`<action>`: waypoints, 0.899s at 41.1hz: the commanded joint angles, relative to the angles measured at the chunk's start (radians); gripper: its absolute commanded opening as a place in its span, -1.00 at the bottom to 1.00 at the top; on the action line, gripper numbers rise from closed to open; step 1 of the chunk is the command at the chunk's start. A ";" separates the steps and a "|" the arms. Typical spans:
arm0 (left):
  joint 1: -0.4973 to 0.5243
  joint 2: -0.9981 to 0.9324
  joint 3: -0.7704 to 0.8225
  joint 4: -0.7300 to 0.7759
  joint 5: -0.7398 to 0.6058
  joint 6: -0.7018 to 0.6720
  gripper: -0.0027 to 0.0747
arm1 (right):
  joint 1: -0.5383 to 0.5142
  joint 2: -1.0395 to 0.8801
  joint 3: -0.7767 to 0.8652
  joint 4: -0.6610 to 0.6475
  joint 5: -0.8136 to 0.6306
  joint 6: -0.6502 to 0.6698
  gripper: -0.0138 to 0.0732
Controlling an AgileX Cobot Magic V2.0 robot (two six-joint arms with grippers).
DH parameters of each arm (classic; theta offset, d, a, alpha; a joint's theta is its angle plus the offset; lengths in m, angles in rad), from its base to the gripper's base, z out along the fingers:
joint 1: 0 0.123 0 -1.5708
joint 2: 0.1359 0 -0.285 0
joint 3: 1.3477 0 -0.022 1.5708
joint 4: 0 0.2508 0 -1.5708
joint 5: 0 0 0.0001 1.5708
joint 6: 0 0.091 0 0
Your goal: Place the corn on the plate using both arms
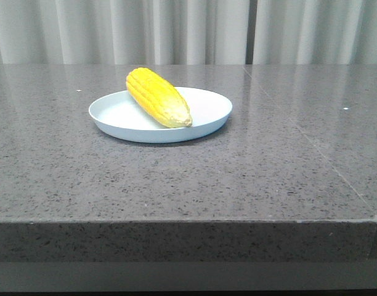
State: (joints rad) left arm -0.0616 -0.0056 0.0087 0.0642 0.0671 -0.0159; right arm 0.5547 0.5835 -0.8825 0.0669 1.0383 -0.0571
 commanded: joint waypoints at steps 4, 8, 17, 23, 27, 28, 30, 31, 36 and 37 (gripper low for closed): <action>-0.001 -0.017 0.024 -0.010 -0.086 -0.001 -0.98 | -0.021 -0.009 -0.015 0.004 -0.061 0.000 -0.84; -0.001 -0.017 0.024 -0.010 -0.086 -0.001 -0.98 | -0.066 -0.038 0.021 0.008 -0.070 0.000 -0.84; -0.001 -0.017 0.024 -0.010 -0.086 -0.001 -0.98 | -0.223 -0.194 0.186 0.008 -0.142 0.000 -0.84; -0.001 -0.017 0.024 -0.010 -0.086 -0.001 -0.98 | -0.338 -0.330 0.336 0.008 -0.408 0.000 -0.84; -0.001 -0.017 0.024 -0.010 -0.086 -0.001 -0.98 | -0.405 -0.406 0.455 0.008 -0.573 0.000 -0.84; -0.001 -0.017 0.024 -0.010 -0.086 -0.001 -0.98 | -0.421 -0.427 0.480 0.008 -0.605 0.000 -0.84; -0.001 -0.017 0.024 -0.010 -0.086 -0.001 -0.98 | -0.445 -0.464 0.536 0.008 -0.680 0.000 -0.84; -0.001 -0.017 0.024 -0.010 -0.086 -0.001 -0.98 | -0.455 -0.479 0.559 0.008 -0.711 0.000 -0.84; -0.001 -0.017 0.024 -0.010 -0.086 -0.001 -0.98 | -0.502 -0.551 0.681 0.008 -0.878 0.000 -0.84; -0.001 -0.017 0.024 -0.010 -0.086 -0.001 -0.98 | -0.513 -0.564 0.704 0.008 -0.911 0.000 -0.84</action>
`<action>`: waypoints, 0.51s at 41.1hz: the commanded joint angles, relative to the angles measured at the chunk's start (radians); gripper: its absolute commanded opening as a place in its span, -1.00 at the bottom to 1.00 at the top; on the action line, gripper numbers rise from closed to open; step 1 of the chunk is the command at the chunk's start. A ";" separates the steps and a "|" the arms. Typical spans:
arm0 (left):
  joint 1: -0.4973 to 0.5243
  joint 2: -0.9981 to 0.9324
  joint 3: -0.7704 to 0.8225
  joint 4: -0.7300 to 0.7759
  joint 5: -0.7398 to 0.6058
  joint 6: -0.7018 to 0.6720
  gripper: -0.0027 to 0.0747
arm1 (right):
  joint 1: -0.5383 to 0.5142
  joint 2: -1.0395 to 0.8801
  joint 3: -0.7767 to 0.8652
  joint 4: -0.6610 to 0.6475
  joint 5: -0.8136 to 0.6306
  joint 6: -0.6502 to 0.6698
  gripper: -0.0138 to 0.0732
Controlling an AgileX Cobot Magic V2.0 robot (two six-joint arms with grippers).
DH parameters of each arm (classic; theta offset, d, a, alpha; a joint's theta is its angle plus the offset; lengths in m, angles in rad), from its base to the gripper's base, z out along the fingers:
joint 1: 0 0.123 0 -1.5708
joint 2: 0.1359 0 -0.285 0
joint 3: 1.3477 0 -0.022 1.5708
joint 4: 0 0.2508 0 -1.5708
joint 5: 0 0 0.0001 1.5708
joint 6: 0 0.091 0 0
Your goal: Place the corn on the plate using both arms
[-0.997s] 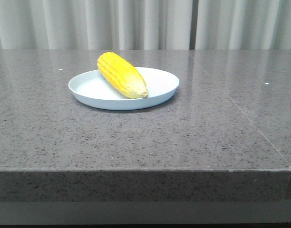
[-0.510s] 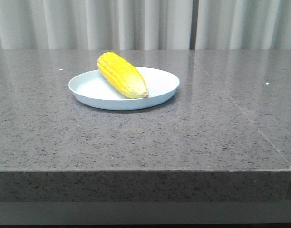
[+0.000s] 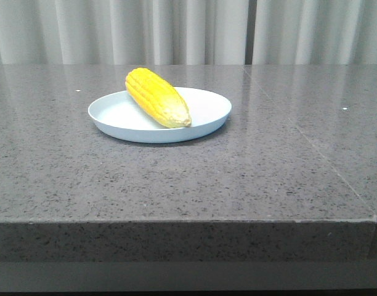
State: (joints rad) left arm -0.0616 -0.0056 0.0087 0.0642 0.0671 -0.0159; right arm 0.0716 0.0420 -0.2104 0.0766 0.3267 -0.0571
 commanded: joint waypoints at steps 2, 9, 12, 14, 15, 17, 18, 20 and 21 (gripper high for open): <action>-0.001 -0.017 0.024 -0.010 -0.086 -0.001 -0.98 | -0.047 -0.041 0.069 -0.002 -0.253 0.000 -0.84; -0.001 -0.017 0.024 -0.010 -0.086 -0.001 -0.98 | -0.064 -0.070 0.187 -0.002 -0.401 0.000 -0.84; -0.001 -0.017 0.024 -0.010 -0.086 -0.001 -0.98 | -0.064 -0.070 0.217 -0.002 -0.445 0.000 -0.84; -0.001 -0.017 0.024 -0.010 -0.086 -0.001 -0.98 | -0.064 -0.070 0.215 -0.002 -0.433 0.000 -0.84; -0.001 -0.017 0.024 -0.010 -0.086 -0.001 -0.98 | -0.064 -0.070 0.215 -0.002 -0.431 0.000 -0.84; -0.001 -0.017 0.024 -0.010 -0.086 -0.001 -0.98 | -0.064 -0.070 0.215 -0.002 -0.431 0.000 -0.84; -0.001 -0.017 0.024 -0.010 -0.086 -0.001 -0.98 | -0.064 -0.070 0.215 -0.002 -0.431 0.000 -0.84; -0.001 -0.017 0.024 -0.010 -0.086 -0.001 -0.98 | -0.064 -0.070 0.215 -0.002 -0.431 0.000 -0.84; -0.001 -0.017 0.024 -0.010 -0.086 -0.001 -0.98 | -0.064 -0.070 0.215 -0.002 -0.431 0.000 -0.84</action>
